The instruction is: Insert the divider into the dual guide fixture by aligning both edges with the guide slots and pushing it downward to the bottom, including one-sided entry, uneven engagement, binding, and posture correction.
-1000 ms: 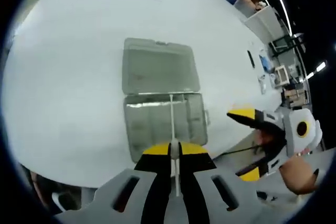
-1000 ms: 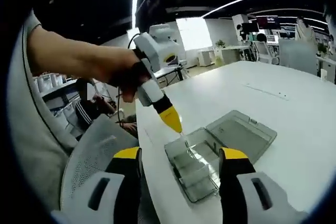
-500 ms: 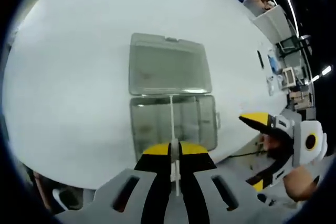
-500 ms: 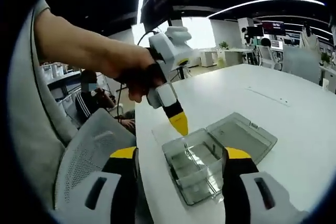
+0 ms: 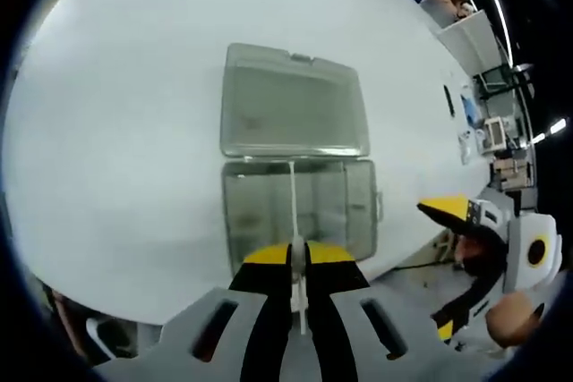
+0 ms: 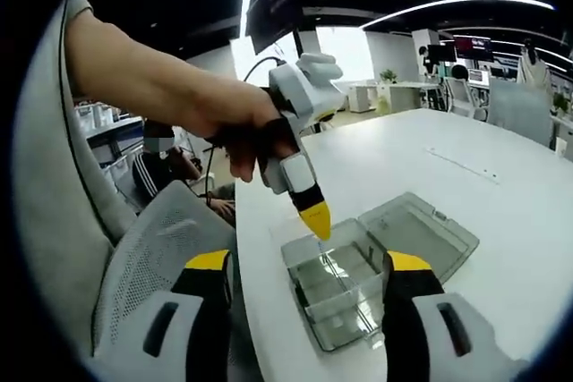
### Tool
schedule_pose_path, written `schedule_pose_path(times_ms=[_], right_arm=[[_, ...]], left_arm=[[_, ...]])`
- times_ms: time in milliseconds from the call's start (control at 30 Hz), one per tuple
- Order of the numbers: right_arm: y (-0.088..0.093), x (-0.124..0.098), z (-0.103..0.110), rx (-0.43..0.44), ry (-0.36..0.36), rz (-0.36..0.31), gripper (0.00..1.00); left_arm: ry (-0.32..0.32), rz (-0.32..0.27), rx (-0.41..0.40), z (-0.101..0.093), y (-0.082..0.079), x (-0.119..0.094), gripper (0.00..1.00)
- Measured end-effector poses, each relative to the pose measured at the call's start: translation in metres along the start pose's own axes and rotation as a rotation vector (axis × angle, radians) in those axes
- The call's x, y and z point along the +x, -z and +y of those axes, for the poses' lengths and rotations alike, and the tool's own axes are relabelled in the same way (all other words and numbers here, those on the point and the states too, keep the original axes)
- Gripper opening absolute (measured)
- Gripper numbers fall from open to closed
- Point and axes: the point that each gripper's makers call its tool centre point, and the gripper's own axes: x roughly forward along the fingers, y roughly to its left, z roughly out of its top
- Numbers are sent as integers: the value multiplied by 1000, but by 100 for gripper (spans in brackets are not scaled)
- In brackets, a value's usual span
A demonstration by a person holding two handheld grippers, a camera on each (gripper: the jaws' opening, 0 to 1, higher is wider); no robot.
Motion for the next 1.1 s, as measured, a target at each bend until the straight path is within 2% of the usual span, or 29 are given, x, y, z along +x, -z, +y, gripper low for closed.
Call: schedule_pose_path(times_ms=[1100], right_arm=[[7, 1, -3, 11, -11, 24, 66]], left_arm=[[-16, 36, -30, 6, -1, 22, 2]])
